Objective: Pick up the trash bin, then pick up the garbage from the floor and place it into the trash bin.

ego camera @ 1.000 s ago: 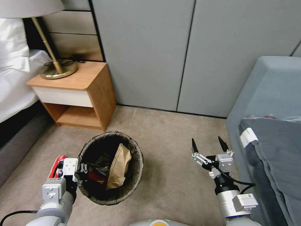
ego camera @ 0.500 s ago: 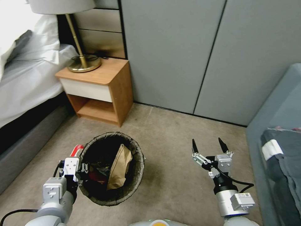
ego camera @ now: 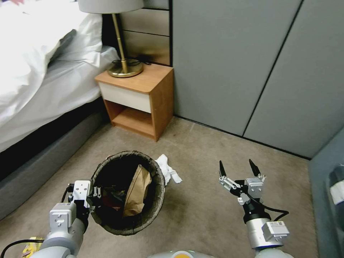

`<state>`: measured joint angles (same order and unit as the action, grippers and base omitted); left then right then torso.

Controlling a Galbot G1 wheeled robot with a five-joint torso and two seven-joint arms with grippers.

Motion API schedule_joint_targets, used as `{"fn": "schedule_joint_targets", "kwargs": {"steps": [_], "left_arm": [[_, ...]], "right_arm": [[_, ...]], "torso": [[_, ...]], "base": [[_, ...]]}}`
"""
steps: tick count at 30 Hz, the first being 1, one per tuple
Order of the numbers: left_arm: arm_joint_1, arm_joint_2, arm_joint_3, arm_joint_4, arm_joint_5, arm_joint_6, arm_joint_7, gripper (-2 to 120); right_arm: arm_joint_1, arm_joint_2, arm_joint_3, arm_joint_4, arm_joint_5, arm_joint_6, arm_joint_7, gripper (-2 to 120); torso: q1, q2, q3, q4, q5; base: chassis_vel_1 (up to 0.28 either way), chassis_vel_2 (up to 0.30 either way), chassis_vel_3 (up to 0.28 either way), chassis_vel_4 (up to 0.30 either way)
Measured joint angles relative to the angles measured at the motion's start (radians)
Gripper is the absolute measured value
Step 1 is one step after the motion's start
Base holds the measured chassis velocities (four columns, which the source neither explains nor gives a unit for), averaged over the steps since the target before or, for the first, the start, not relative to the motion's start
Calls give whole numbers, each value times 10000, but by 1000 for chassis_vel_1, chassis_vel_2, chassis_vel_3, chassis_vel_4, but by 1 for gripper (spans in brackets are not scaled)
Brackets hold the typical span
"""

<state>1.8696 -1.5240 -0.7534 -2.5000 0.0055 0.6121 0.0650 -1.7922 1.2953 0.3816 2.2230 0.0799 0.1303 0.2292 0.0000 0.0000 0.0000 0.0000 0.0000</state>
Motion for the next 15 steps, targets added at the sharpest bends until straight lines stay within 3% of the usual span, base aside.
{"fn": "schedule_joint_targets", "kwargs": {"steps": [15], "left_arm": [[77,-14,6,0,40,-3,0,1]], "right_arm": [[18,-30,-48,-44,12,2,31,100]], "torso": [[1,0,0,0,0]], "base": [[77,76,77,71]]}}
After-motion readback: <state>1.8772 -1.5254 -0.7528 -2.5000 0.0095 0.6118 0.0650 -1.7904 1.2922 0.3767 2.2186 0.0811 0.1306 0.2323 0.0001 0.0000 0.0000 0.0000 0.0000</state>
